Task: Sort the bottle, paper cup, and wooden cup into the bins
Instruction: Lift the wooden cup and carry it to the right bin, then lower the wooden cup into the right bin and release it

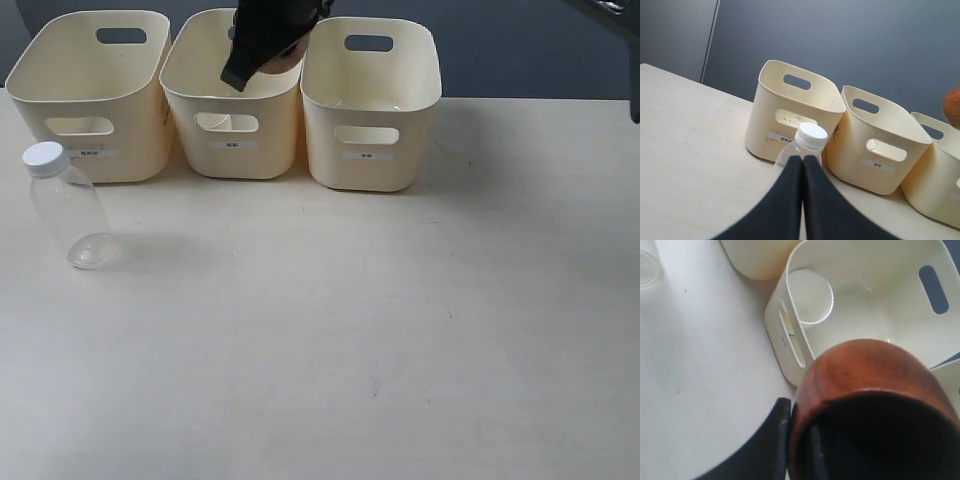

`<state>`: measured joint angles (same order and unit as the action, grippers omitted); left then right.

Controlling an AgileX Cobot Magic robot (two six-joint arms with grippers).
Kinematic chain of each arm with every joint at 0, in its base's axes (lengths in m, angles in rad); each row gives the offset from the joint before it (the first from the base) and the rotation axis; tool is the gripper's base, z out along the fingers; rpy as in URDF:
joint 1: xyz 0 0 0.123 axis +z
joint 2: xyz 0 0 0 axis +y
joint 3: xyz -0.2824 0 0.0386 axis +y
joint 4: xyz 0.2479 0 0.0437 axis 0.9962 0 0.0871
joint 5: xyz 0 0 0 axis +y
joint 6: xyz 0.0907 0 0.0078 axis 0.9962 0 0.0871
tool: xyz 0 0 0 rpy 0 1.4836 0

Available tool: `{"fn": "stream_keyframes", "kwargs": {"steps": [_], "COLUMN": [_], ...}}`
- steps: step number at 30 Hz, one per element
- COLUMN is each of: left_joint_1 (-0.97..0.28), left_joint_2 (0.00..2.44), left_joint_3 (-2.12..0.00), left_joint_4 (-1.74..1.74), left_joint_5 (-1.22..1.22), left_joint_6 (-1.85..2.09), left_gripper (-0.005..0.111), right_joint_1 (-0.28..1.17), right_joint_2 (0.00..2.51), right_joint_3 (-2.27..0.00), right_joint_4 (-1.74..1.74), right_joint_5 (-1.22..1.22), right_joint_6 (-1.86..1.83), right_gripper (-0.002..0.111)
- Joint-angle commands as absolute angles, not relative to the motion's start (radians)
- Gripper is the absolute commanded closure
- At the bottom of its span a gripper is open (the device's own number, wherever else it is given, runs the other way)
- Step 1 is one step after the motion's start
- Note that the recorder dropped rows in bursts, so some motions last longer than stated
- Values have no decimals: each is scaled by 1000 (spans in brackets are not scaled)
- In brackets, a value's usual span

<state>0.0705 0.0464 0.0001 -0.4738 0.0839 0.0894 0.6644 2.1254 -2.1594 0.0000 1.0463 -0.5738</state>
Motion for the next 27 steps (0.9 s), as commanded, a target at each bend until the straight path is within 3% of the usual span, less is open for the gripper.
{"fn": "stream_keyframes", "kwargs": {"steps": [1,27], "left_joint_1": [65,65], "left_joint_2": [42,42], "left_joint_3": [0,0], "left_joint_4": [-471,-471], "left_joint_5": [78,76], "left_joint_6": [89,89], "left_gripper": [107,107], "right_joint_1": [638,489], "right_joint_2": [2092,2140], "right_joint_3": [-2159,-2148], "right_joint_4": [-8,-78], "right_joint_5": [1056,1053], "right_joint_6": [-569,-434], "right_gripper": [109,109]}}
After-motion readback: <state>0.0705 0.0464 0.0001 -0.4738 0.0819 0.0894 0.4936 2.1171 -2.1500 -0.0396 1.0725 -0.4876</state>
